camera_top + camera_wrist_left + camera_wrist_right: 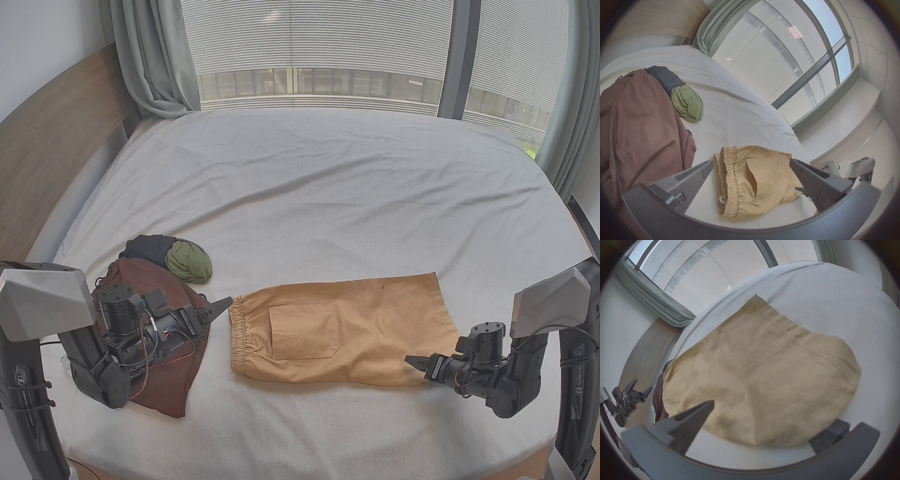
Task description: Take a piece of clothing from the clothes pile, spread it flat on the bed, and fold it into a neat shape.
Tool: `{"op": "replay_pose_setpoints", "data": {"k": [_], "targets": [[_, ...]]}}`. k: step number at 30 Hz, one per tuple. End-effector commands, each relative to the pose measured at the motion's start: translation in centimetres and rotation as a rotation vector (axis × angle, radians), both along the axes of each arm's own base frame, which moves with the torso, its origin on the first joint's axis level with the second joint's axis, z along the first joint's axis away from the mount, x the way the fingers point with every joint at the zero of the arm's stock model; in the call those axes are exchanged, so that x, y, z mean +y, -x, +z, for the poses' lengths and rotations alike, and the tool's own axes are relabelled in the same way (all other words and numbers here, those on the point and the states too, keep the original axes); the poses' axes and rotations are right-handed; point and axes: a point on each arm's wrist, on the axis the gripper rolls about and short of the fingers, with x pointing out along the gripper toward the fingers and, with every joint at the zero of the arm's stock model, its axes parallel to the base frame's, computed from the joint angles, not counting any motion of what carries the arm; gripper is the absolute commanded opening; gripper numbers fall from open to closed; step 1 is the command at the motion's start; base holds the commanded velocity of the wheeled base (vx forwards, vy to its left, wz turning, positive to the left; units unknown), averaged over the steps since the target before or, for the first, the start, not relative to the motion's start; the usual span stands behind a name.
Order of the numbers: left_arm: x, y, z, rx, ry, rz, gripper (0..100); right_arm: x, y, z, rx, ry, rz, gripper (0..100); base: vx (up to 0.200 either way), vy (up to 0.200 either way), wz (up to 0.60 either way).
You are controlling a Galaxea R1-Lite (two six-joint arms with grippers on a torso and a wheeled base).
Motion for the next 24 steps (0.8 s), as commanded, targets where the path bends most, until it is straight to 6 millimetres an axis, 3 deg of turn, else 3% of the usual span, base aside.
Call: {"op": "replay_pose_setpoints", "data": {"k": [1, 7, 12, 18, 24], "targets": [[-0.1, -0.4, -0.1, -0.004, 0.002, -0.001, 100, 0.2, 2.2, 0.4, 0.052, 0.009, 0.033, 100, 0.000, 0.000, 0.00], [-0.3, -1.4, 0.2, -0.029, 0.007, 0.010, 100, 0.8, 6.6, 2.1, 0.112, -0.003, 0.177, 100, 0.000, 0.000, 0.00], [-0.3, -1.4, 0.0, -0.024, 0.005, -0.001, 100, 1.7, 8.0, 2.9, 0.057, -0.023, 0.242, 100, 0.000, 0.000, 0.00], [-0.3, -1.1, -0.9, 0.002, -0.006, -0.009, 100, 2.4, 7.8, 4.9, -0.014, -0.105, 0.341, 100, 0.000, 0.000, 0.00], [-0.3, -0.7, -2.1, 0.028, 0.001, -0.055, 100, 3.4, 5.4, 7.6, -0.191, -0.163, 0.366, 100, 0.000, 0.000, 0.00]]}}
